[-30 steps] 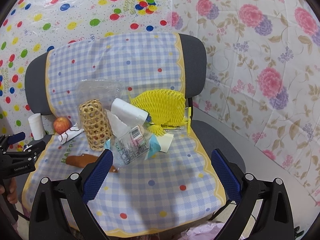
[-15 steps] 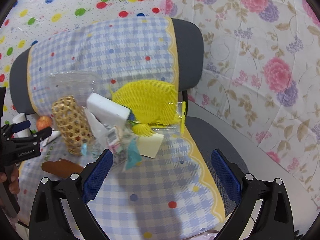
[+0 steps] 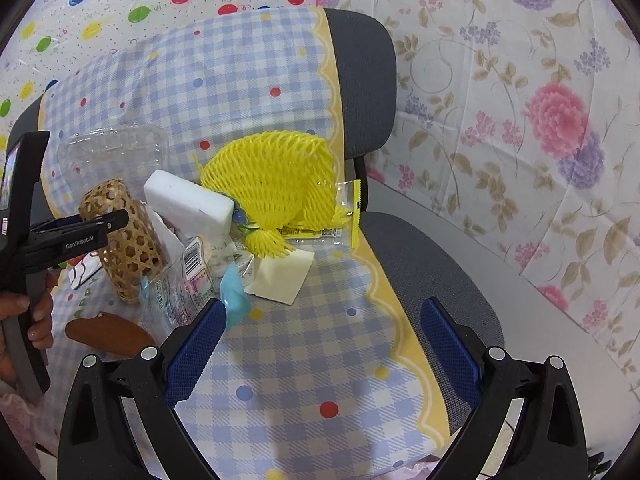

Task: Collect trash
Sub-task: 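Grasp the woven bamboo cup with the left gripper and lift it, then carry the bamboo cup to the pink bin and release it with the left gripper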

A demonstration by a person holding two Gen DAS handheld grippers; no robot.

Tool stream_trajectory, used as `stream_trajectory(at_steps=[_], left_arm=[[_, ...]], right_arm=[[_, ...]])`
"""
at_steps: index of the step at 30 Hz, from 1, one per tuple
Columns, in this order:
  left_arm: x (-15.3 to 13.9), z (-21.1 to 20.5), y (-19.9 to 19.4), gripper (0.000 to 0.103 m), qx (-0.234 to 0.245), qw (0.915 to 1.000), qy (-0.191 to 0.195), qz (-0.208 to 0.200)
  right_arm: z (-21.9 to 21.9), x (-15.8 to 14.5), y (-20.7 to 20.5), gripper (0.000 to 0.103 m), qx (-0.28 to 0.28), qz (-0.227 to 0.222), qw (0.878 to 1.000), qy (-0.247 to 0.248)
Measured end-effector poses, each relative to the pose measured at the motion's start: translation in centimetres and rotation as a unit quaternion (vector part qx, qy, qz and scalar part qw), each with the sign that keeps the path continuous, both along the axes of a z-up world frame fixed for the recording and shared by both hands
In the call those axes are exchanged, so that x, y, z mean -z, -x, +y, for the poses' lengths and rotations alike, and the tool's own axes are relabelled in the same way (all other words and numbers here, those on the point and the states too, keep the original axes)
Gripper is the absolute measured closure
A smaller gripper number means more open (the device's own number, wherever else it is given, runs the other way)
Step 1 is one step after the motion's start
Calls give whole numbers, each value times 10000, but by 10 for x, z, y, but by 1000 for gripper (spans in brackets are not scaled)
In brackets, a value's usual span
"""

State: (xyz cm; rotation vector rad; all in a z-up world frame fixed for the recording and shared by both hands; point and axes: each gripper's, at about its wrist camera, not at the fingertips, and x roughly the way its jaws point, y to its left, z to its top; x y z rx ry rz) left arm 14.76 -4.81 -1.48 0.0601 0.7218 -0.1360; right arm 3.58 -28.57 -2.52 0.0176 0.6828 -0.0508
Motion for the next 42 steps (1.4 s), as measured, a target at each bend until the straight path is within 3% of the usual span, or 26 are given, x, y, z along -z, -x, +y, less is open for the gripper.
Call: stream_trajectory(at_steps=[5, 14, 16, 17, 25, 32, 34, 37, 42], left_arm=[[-10, 17, 25, 37, 43, 9995, 63, -299], [-58, 56, 86, 37, 89, 9953, 176, -945], [-64, 60, 100, 37, 165, 9946, 230, -1002], [-64, 60, 111, 37, 236, 9943, 224, -1015], [-36, 75, 157, 37, 377, 9961, 327, -722], [-20, 93, 144, 37, -32, 9971, 235, -718], [-19, 93, 142, 36, -38, 9966, 193, -802], [-22, 89, 140, 36, 24, 9957, 104, -919], [-26, 87, 129, 36, 27, 9958, 167, -895]], right_arm=[[10, -1, 3, 7, -103, -97, 9999, 54], [27, -8, 11, 12, -363, -277, 9990, -18], [33, -8, 15, 24, -441, -282, 9986, -36], [35, -6, 15, 36, -474, -244, 9986, -25], [53, 19, 10, 42, -883, 125, 9955, -336], [50, 42, -28, 41, -772, 313, 9940, -707], [47, 45, -42, 40, -713, 342, 9934, -833], [42, 52, -62, 29, -663, 429, 9920, -990], [34, 62, -88, 29, -701, 563, 9854, -1443]])
